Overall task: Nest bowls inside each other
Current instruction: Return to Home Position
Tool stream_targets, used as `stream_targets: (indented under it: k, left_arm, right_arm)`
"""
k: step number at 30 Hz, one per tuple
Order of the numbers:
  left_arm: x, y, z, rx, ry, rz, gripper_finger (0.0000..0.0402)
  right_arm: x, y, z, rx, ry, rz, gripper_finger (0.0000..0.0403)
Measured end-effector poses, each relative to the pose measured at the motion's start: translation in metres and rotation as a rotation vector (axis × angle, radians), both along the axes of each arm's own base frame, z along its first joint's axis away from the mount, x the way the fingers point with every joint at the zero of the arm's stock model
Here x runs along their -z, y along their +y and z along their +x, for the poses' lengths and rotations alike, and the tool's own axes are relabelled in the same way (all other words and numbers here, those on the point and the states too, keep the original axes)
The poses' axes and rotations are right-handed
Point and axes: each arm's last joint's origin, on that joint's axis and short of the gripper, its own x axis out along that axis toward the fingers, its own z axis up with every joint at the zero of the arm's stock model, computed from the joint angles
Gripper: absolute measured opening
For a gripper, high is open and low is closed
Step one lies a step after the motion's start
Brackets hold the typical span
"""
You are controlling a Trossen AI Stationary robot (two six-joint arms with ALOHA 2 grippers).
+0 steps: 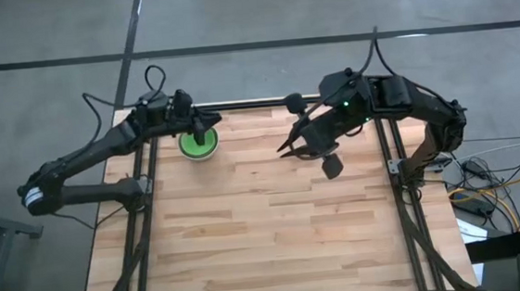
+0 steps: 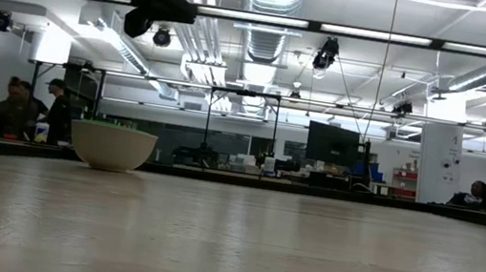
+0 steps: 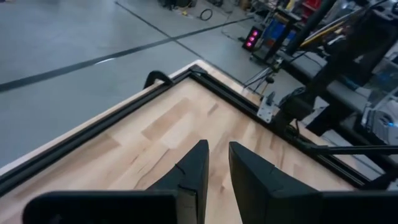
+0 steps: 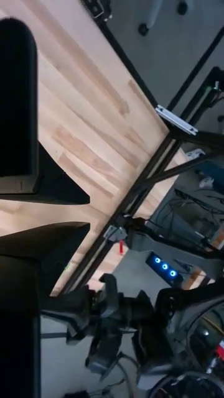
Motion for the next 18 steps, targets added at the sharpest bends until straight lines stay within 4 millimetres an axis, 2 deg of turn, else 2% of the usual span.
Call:
stream_targets:
  k: [5,11,18]
  left_arm:
    - [0.0,-0.008,0.005,0.04,-0.039,0.02,0.0067]
    - [-0.006,-0.017,0.011,0.014,-0.077,0.151,0.0067]
    - [-0.007,-0.024,0.011,0.019,-0.068,0.196,0.0067]
  right_arm:
    - [-0.003,0.0,-0.005,0.021,0.004,0.04,0.0052]
    - [-0.012,0.0,-0.011,0.02,-0.062,0.047,0.0052]
    - [-0.027,-0.003,-0.027,0.002,-0.142,0.046,0.0052]
